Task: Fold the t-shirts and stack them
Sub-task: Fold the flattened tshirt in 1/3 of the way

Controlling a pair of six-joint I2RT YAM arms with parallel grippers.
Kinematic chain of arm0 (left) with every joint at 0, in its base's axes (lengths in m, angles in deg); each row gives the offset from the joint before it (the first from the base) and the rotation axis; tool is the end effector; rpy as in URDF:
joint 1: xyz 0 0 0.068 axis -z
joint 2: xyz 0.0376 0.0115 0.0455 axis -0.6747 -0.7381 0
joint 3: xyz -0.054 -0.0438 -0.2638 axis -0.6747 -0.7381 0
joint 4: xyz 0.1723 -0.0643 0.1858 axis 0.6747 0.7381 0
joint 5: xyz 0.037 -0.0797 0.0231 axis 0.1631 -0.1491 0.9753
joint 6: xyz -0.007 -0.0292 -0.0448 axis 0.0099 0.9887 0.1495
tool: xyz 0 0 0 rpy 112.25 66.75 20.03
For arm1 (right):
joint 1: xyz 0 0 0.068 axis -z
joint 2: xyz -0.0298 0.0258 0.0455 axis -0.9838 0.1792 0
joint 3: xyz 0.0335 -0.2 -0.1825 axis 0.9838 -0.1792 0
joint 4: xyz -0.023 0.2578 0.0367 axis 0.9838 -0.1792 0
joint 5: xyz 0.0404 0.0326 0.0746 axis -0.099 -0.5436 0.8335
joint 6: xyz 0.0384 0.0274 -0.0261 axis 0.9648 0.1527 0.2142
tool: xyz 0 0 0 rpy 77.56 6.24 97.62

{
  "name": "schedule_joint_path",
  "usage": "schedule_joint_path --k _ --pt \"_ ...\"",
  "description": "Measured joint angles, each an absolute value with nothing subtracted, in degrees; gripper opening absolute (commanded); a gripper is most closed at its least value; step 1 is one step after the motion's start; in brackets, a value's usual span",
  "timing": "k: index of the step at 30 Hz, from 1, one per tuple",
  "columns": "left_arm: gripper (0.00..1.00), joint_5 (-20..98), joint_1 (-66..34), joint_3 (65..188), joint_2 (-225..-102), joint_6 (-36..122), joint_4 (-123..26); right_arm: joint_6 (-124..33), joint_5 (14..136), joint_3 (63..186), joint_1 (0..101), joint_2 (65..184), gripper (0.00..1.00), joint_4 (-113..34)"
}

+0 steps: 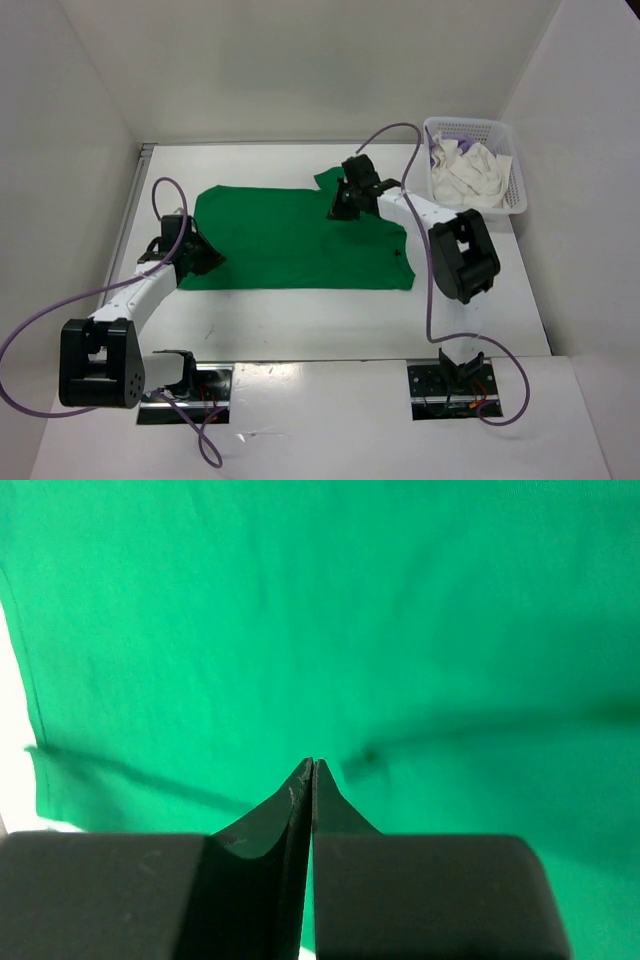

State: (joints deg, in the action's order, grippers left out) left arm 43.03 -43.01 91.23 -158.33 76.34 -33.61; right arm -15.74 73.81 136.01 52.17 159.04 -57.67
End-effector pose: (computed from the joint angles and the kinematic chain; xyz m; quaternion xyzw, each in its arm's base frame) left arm 0.2454 -0.0003 0.1985 -0.3474 0.8599 -0.1742 0.3309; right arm 0.3983 0.2121 0.2081 0.0514 0.9282 0.2386 0.2808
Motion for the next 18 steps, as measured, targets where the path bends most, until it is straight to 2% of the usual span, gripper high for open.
schedule_joint_path --k 3,8,12,18 --pt "0.23 42.77 -43.01 91.21 -158.14 76.34 -33.65 -15.41 74.72 126.92 51.80 152.72 0.02 -57.45" --pt "0.23 42.64 -43.01 90.12 -158.33 76.61 -34.52 -14.32 75.40 118.05 45.79 150.34 0.01 -57.39" --pt "0.25 42.27 -43.01 87.36 -159.78 77.66 -35.05 -13.05 76.47 113.46 41.86 150.36 0.01 -57.21" --pt "0.27 41.11 -43.09 86.62 -164.26 77.85 -34.04 -11.59 76.41 111.25 42.07 149.90 0.00 -55.25"
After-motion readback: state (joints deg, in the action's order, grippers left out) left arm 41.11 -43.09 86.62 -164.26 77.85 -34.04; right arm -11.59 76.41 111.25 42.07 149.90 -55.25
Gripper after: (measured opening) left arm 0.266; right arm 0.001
